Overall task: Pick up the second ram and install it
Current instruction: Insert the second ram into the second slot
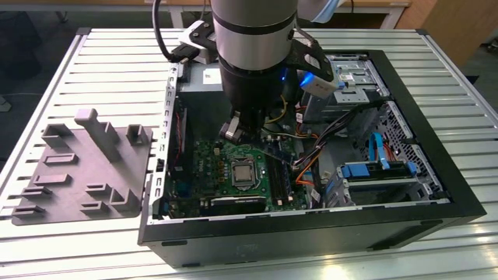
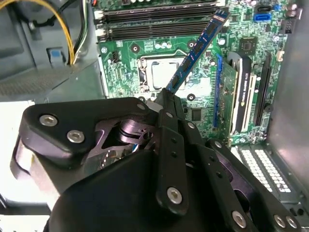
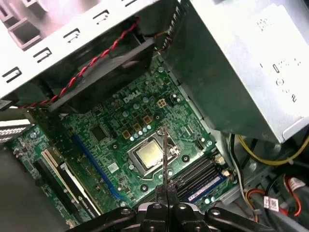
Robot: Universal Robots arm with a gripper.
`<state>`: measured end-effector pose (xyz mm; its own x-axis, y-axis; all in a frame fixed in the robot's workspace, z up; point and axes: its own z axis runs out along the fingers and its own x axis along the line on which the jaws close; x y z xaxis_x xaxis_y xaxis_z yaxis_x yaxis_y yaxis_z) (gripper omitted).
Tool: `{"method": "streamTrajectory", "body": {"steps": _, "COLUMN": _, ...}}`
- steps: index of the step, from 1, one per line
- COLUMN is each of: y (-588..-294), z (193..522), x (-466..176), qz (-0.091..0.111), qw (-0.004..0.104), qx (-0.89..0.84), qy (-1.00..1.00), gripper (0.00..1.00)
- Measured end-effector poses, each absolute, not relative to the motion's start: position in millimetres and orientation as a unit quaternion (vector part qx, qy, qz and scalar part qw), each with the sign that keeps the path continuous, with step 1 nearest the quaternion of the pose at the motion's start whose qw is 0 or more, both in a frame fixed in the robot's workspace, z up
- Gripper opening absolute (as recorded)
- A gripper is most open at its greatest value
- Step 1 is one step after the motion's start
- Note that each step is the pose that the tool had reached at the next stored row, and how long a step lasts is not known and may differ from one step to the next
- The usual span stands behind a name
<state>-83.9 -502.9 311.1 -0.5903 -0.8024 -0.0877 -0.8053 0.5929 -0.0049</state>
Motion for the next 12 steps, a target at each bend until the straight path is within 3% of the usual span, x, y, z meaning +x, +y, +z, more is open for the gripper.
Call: {"method": "streamTrajectory", "body": {"steps": 12, "y": -502.8, "z": 307.7, "x": -83.8, "qz": 0.002, "qw": 0.041, "qx": -0.381, "qy": 0.924, "gripper": 0.12}}
